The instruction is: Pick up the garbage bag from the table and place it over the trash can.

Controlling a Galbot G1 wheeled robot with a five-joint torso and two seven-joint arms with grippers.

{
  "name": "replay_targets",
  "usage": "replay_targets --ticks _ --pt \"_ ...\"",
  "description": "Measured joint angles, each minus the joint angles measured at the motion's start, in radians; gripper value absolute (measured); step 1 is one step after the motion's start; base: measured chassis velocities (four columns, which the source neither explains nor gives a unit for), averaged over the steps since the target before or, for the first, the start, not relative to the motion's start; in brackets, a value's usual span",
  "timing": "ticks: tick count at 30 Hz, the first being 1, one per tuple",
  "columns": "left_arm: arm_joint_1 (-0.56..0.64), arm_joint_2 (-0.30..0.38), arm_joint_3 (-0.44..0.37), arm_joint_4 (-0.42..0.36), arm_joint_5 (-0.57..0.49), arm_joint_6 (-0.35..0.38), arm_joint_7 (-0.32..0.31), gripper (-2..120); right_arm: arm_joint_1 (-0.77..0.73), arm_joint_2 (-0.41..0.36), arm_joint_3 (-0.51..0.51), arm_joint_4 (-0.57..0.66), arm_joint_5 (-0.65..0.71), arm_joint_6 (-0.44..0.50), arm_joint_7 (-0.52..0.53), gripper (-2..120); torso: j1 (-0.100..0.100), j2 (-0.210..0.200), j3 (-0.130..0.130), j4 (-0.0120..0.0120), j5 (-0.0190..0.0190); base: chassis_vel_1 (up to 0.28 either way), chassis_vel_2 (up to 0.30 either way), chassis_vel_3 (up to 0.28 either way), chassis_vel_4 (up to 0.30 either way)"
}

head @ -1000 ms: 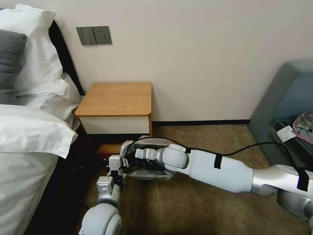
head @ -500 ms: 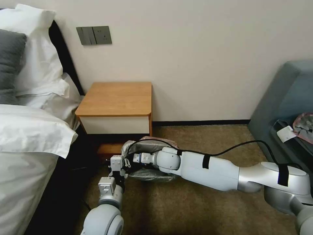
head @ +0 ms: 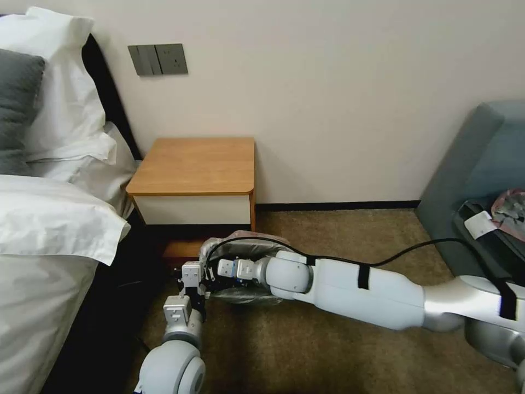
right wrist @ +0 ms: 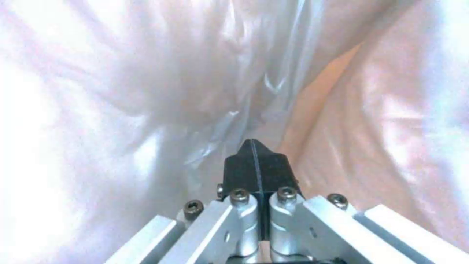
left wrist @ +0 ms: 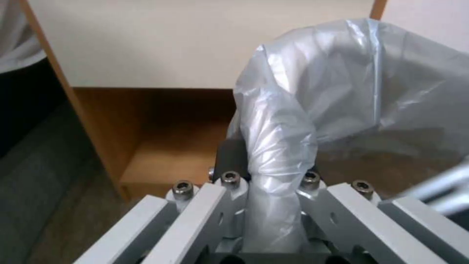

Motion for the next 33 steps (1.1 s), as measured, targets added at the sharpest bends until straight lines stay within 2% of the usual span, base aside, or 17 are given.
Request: replay_targets --ticks 4,8,12,13,15,16,20,21,23,25,26,29,30,31,33 --pt "-0.005 0.001 -0.008 0.000 -0.024 0.005 -0.006 6 -0.049 -0.058 0.060 0.069 -0.021 0.021 0.019 0 0.000 0.000 0.000 -0.0002 0.0000 0.000 0.000 0.000 0.000" --pt "-0.006 0.006 -0.011 0.012 -0.037 0.005 -0.010 6 -0.178 -0.146 0.214 0.189 -0.024 0.027 0.031 0 0.000 0.000 0.000 -0.0001 0.0000 0.000 0.000 0.000 0.000" --pt "-0.006 0.006 -0.011 0.014 -0.043 0.006 -0.011 6 -0.247 -0.183 0.295 0.241 -0.024 0.025 0.032 0 0.000 0.000 0.000 0.0001 0.0002 0.000 0.000 0.000 0.000" --pt "-0.008 0.007 -0.011 0.017 -0.051 0.009 -0.012 6 -0.319 -0.219 0.382 0.289 -0.023 0.031 0.034 0 0.000 0.000 0.000 -0.0001 -0.0001 0.000 0.000 0.000 0.000" --pt "-0.010 0.008 -0.011 0.018 -0.081 0.020 -0.016 6 -0.416 -0.263 0.498 0.348 -0.022 0.057 0.052 10 0.000 0.000 0.000 -0.0001 -0.0001 0.000 0.000 0.000 0.000" --pt "-0.010 0.008 -0.011 0.018 -0.081 0.020 -0.016 6 -0.416 -0.263 0.498 0.348 -0.022 0.057 0.052 10 0.000 0.000 0.000 -0.0001 -0.0001 0.000 0.000 0.000 0.000" --pt "-0.017 0.019 -0.007 -0.019 -0.247 0.150 -0.056 6 -0.663 -0.331 0.652 0.474 0.010 0.124 0.204 28 0.000 0.000 0.000 -0.0003 -0.0004 0.000 0.000 0.000 0.000" --pt "-0.017 0.019 -0.007 -0.019 -0.247 0.150 -0.056 6 -0.663 -0.331 0.652 0.474 0.010 0.124 0.204 28 0.000 0.000 0.000 -0.0003 -0.0004 0.000 0.000 0.000 0.000" --pt "-0.021 0.028 -0.008 -0.033 -0.288 0.201 -0.059 6 -0.769 -0.334 0.744 0.503 -0.008 0.172 0.218 37 0.000 0.000 0.000 -0.0002 0.0000 0.000 0.000 0.000 0.000" --pt "-0.022 0.035 -0.008 -0.044 -0.348 0.264 -0.065 5 -0.883 -0.301 0.863 0.520 -0.031 0.230 0.228 47 0.000 0.000 0.000 0.0002 -0.0003 0.000 0.000 0.000 0.000" --pt "-0.022 0.035 -0.008 -0.044 -0.348 0.264 -0.065 5 -0.883 -0.301 0.863 0.520 -0.031 0.230 0.228 47 0.000 0.000 0.000 0.0002 -0.0003 0.000 0.000 0.000 0.000" --pt "-0.021 0.043 -0.006 -0.033 -0.370 0.294 -0.062 5 -1.041 -0.202 1.005 0.529 -0.070 0.312 0.249 60 0.000 0.000 0.000 0.0000 -0.0002 0.000 0.000 0.000 0.000" --pt "-0.024 0.045 -0.006 -0.020 -0.374 0.295 -0.058 5 -1.082 -0.167 1.034 0.530 -0.082 0.333 0.255 64 0.000 0.000 0.000 -0.0002 0.0000 0.000 0.000 0.000 0.000" --pt "-0.024 0.045 -0.006 -0.020 -0.374 0.295 -0.058 5 -1.082 -0.167 1.034 0.530 -0.082 0.333 0.255 64 0.000 0.000 0.000 -0.0002 0.0000 0.000 0.000 0.000 0.000" --pt "-0.036 0.050 -0.006 0.009 -0.396 0.290 -0.047 5 -1.164 -0.090 1.094 0.530 -0.112 0.378 0.263 73 0.000 0.000 0.000 -0.0002 -0.0001 0.000 0.000 0.000 0.000"
